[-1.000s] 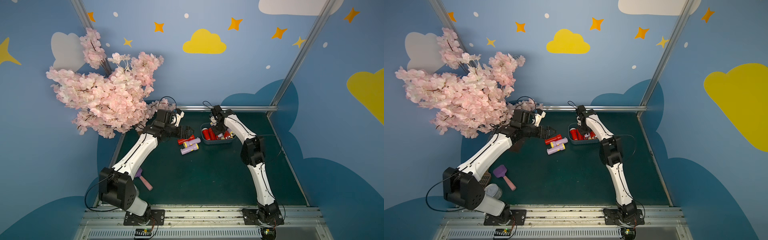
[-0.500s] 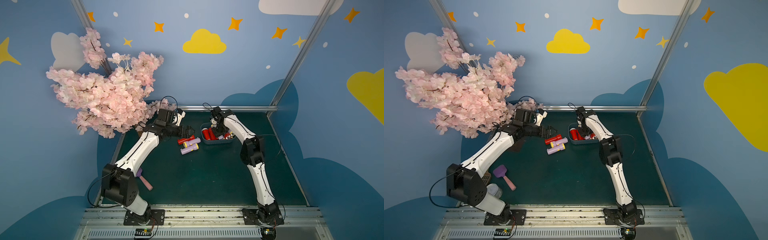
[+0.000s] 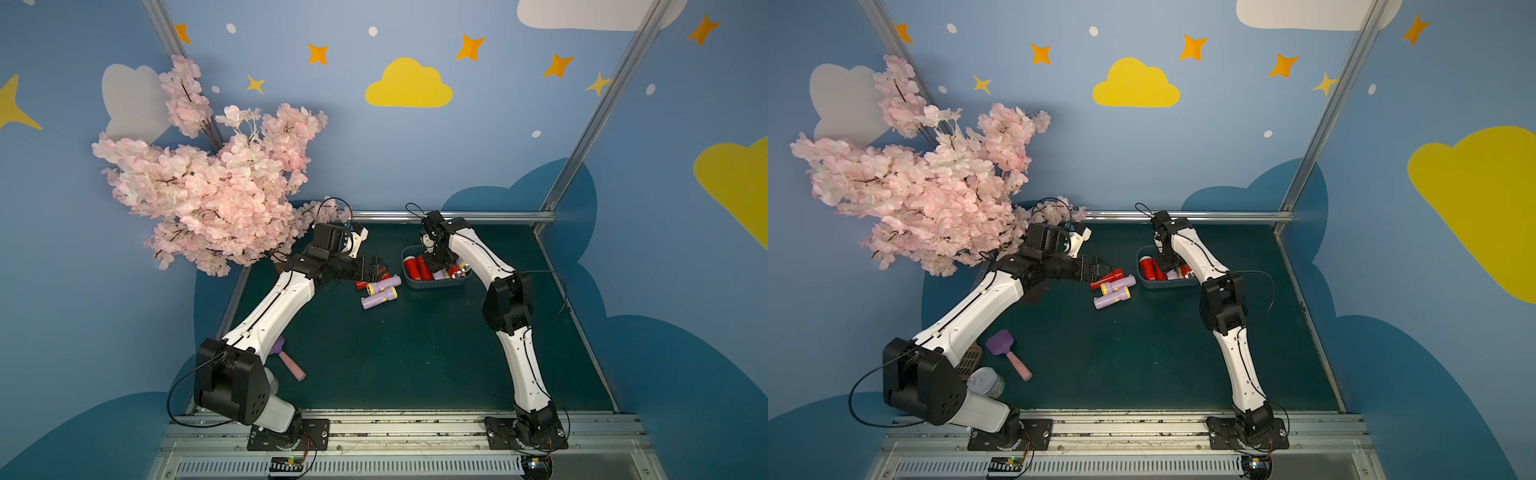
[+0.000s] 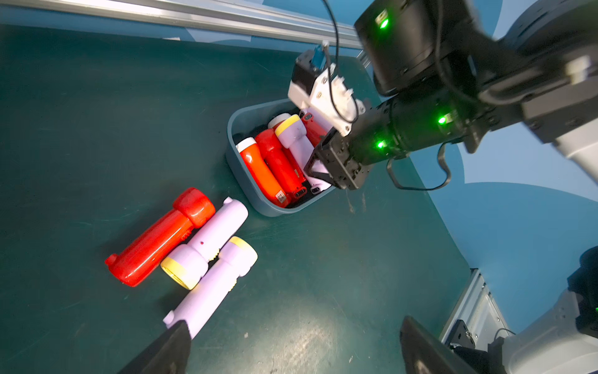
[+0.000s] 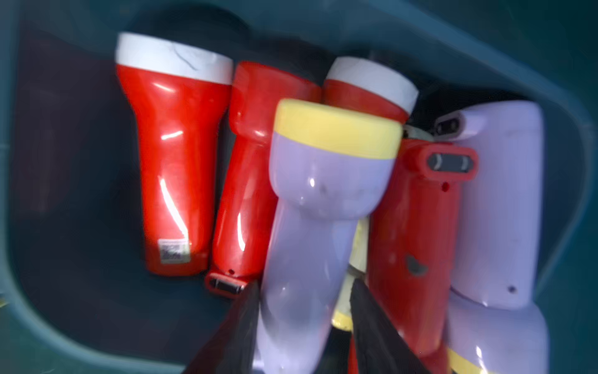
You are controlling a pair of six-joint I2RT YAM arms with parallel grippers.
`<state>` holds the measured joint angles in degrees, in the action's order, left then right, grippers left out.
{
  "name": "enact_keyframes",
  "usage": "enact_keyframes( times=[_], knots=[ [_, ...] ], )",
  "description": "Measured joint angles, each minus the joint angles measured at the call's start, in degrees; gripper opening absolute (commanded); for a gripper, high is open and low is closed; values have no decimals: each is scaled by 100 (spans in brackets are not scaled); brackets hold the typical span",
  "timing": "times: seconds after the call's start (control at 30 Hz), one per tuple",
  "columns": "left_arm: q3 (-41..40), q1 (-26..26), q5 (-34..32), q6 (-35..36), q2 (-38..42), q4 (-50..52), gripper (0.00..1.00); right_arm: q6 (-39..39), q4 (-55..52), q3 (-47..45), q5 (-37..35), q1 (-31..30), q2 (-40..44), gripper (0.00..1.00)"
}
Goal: Put the flashlights into the storage boxes
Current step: Place the flashlight at the storage box, then pick up the flashlight from the center of the board.
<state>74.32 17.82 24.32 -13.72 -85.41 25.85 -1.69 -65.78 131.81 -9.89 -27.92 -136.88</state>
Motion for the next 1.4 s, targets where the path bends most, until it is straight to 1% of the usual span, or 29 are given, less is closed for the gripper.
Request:
enact_keyframes(
  times=[0.17, 0.4, 0.5, 0.63, 0.8, 0.97, 1.0, 1.03, 1.07, 1.2, 1.4],
  knots=[
    [-68, 35, -63, -20, 146, 17, 99, 4, 96, -199, -15, -68, 391, 53],
    [-74, 52, -146, 122, 181, 229, 99, 57, 216, -507, 0, -94, 970, 53],
    [-105, 52, -188, 319, 179, 417, 99, 142, 304, -931, 83, -90, 1331, 54],
    [-291, 66, -295, 649, 76, 636, 99, 380, 448, -1742, 455, -28, 1939, 55],
    [-474, 136, -494, 955, -291, 870, 99, 713, 682, -2710, 929, 74, 2699, 57],
    [-514, 323, -715, 1268, -756, 1058, 99, 973, 828, -3191, 1259, 74, 3213, 58],
    [-476, 385, -789, 1357, -892, 1145, 99, 1029, 874, -3289, 1307, 48, 3322, 65],
    [-428, 433, -859, 1429, -1014, 1220, 99, 1097, 916, -3373, 1355, 33, 3403, 84],
    [-361, 485, -960, 1504, -1165, 1279, 99, 1158, 975, -3499, 1436, 7, 3519, 90],
    [-122, 621, -1261, 1690, -1641, 1401, 99, 1340, 1189, -4017, 1762, -74, 3967, 91],
    [157, 634, -1635, 1867, -1996, 1482, 100, 1572, 1366, -4577, 2050, -146, 4559, 91]
  ],
)
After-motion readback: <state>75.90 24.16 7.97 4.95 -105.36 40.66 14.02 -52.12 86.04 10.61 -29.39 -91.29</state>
